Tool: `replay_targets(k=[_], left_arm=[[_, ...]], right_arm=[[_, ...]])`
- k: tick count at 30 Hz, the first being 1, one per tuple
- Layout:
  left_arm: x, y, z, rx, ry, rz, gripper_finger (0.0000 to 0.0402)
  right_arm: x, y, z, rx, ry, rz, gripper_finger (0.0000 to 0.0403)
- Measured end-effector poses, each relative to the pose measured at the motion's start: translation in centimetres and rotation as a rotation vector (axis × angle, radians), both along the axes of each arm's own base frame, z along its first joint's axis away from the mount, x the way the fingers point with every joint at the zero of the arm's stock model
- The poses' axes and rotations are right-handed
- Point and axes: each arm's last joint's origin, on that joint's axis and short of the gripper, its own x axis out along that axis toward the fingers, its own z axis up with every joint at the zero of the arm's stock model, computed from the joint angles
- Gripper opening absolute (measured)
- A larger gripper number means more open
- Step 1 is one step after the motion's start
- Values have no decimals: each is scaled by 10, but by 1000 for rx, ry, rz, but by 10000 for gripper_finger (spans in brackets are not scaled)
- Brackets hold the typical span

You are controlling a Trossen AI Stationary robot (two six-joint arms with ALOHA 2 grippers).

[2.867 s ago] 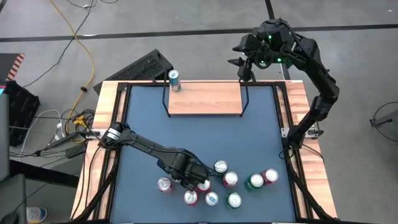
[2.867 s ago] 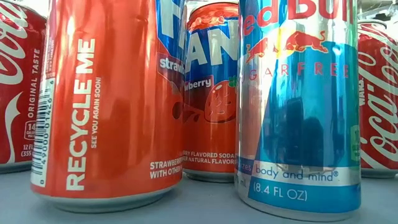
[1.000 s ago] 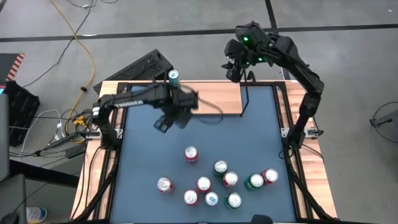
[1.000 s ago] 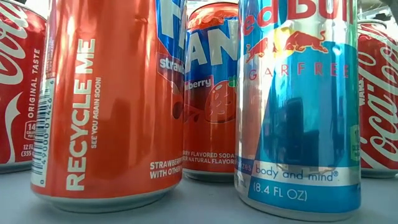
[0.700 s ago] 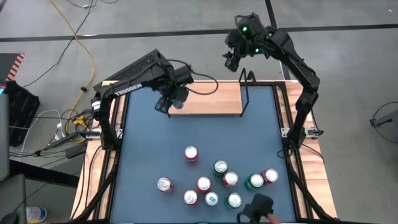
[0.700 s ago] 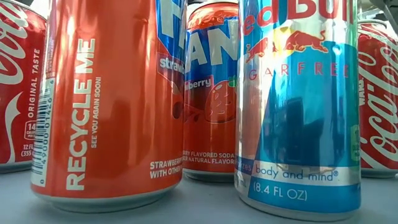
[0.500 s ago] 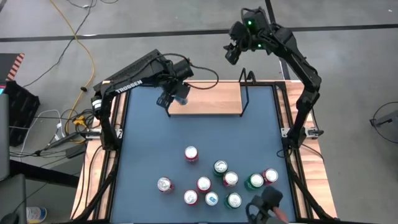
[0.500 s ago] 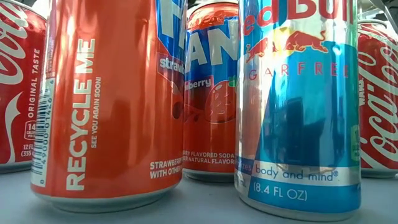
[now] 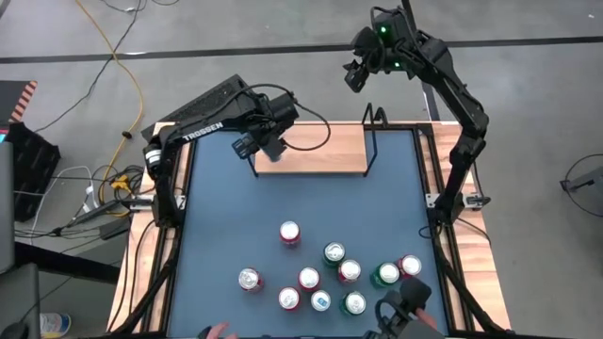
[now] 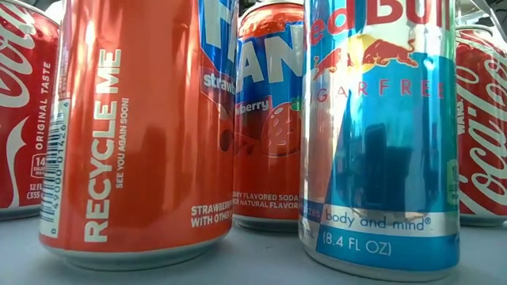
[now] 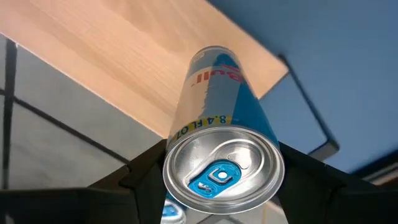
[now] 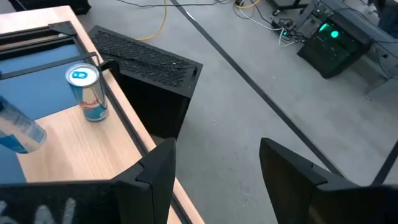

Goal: Place canned beverage on shelf
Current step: Put the left blue soda can on the shelf aligned with the other blue soda can

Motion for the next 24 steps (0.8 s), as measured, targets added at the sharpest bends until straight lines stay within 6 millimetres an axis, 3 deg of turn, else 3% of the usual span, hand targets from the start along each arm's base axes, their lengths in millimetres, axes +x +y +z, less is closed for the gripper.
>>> replay_targets(k=[15, 24], left_arm=[[-21, 48, -1, -66, -39, -34, 226], [-31, 61, -1, -143, -78, -98, 226]], right_arm=[[-1, -2, 1, -11, 1, 0, 217], [0, -3, 3, -28, -18, 0, 217]])
